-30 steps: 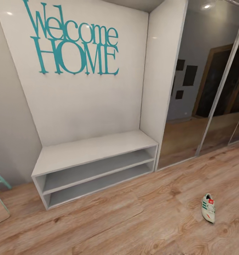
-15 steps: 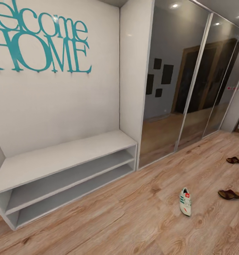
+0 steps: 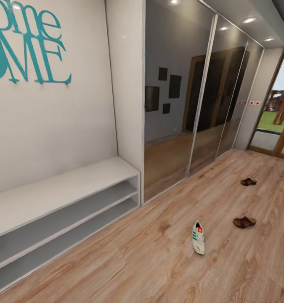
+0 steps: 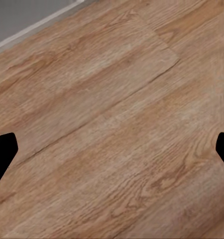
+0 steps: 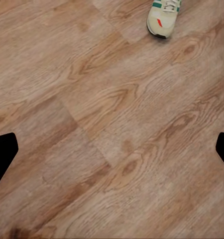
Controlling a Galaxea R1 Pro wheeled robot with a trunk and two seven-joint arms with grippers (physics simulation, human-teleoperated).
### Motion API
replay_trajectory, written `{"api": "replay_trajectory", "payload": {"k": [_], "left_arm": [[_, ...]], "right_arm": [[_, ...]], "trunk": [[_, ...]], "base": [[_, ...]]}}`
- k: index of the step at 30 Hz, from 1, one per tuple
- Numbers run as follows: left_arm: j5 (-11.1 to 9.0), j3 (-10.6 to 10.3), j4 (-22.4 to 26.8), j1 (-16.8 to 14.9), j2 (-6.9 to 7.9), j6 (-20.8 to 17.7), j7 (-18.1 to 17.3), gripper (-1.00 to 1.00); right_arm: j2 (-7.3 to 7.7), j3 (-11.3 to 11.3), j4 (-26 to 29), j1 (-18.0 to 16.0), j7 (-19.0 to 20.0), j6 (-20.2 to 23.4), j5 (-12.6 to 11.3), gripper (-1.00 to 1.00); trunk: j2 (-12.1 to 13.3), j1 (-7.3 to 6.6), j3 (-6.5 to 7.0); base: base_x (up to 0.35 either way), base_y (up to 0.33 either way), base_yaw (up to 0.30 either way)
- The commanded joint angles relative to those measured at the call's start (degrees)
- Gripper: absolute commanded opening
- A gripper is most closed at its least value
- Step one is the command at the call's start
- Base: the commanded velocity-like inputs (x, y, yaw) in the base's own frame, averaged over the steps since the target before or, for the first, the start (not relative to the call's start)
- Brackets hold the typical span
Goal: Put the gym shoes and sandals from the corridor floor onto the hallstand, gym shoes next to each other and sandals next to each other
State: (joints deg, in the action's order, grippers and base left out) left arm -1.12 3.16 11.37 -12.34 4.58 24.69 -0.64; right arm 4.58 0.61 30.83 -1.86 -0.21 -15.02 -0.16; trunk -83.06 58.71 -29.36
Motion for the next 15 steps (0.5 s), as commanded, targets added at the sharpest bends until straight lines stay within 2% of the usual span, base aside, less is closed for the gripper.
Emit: {"api": "replay_trajectory", "payload": {"k": [1, 15], "left_arm": [[-0.11, 0.18, -0.03, -0.03, -0.01, 0.18, -0.07, 1.00], [-0.11, 0.18, -0.03, 0.03, -0.01, 0.18, -0.07, 1.00]], "right_arm": [[-0.01, 0.01, -0.07, -0.06, -0.03, -0.19, -0.02, 1.00], [-0.01, 0.01, -0.07, -0.05, 0.02, -0.19, -0.02, 1.00]], "trunk": [[-0.02, 0.02, -0.10], [-0.02, 0.02, -0.70]], "base": [[0.241, -0.196, -0.278], [0.241, -0.196, -0.277]]}}
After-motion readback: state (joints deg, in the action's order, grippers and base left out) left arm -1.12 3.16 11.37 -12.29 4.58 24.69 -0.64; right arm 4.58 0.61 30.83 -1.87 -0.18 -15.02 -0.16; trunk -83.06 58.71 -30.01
